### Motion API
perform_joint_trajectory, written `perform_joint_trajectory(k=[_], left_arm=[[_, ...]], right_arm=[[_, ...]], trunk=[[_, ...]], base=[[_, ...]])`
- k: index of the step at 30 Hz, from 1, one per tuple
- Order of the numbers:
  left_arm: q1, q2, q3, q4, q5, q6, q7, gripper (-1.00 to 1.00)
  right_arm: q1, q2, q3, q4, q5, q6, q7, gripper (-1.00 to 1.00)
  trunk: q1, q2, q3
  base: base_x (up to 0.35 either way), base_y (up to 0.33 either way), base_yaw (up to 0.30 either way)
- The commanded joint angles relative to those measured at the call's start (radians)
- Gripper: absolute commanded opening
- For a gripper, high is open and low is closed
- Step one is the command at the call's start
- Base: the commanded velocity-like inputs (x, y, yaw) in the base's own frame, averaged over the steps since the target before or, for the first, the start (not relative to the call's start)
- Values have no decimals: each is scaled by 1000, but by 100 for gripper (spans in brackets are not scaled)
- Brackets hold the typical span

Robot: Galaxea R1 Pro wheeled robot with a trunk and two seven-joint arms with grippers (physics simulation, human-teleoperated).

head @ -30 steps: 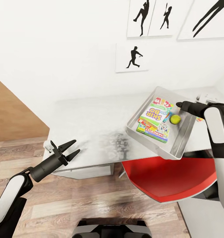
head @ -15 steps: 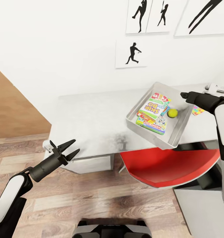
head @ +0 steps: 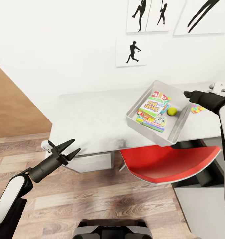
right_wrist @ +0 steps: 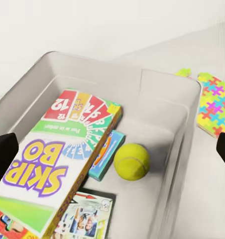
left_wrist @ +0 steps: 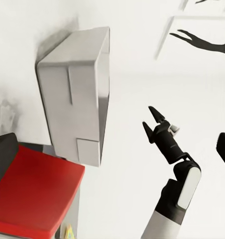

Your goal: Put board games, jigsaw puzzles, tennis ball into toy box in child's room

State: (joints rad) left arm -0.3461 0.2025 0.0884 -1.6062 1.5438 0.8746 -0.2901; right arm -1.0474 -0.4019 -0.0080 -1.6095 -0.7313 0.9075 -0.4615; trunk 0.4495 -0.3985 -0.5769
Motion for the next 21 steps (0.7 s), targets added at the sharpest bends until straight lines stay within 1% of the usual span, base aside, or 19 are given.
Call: perform_joint_trajectory(k=[1, 3, 4, 7, 8, 12, 13, 16, 17, 20, 21], left_arm=[[-1, 0, 1, 0, -2, 4, -6, 100], [-1, 0, 1, 0, -2, 4, -8, 100], [-1, 0, 1, 0, -2, 4, -8, 100], [-2, 0, 1, 0, -2, 4, -11, 100], [-2, 0, 1, 0, -2, 4, -11, 100], [-7, -1, -7, 0, -2, 6, -13, 100], [-7, -1, -7, 0, -2, 6, -13, 100], [-33, 0, -26, 0, -2, 5, -4, 100], [-33, 0, -26, 0, -2, 5, -4, 100], [-77, 4, -41, 0, -3, 6, 20, 100], [-77, 4, -41, 0, -3, 6, 20, 100]], right_arm=[[-1, -1, -7, -1, -11, 3, -9, 100], [-1, -5, -21, -2, -11, 4, -9, 100], [-1, -5, -21, -2, -11, 4, -9, 100], [-1, -9, -44, -2, -11, 4, -9, 100], [-1, -9, -44, -2, -11, 4, -9, 100], [12, -22, -84, -3, -12, 5, -9, 100], [12, -22, -84, -3, -12, 5, -9, 100], [46, -39, -126, -3, -14, 5, -8, 100], [46, -39, -126, -3, -14, 5, -8, 100], [75, -55, -171, -3, -15, 4, -6, 100], [75, -55, -171, -3, -15, 4, -6, 100]], trunk=[[1, -2, -1], [1, -2, 0], [1, -2, 0], [1, -2, 2], [1, -2, 2], [1, -2, 5], [1, -2, 5], [1, -2, 7], [1, -2, 8], [1, -2, 10], [1, -2, 10]], base=[[-13, 0, -79], [-10, 0, -130], [-8, 0, -144], [-6, 0, -185], [-4, 0, -202], [-3, 0, -227], [-2, 0, -238], [-1, 0, -247], [-1, 0, -250], [-1, 0, -256], [0, 0, -259]])
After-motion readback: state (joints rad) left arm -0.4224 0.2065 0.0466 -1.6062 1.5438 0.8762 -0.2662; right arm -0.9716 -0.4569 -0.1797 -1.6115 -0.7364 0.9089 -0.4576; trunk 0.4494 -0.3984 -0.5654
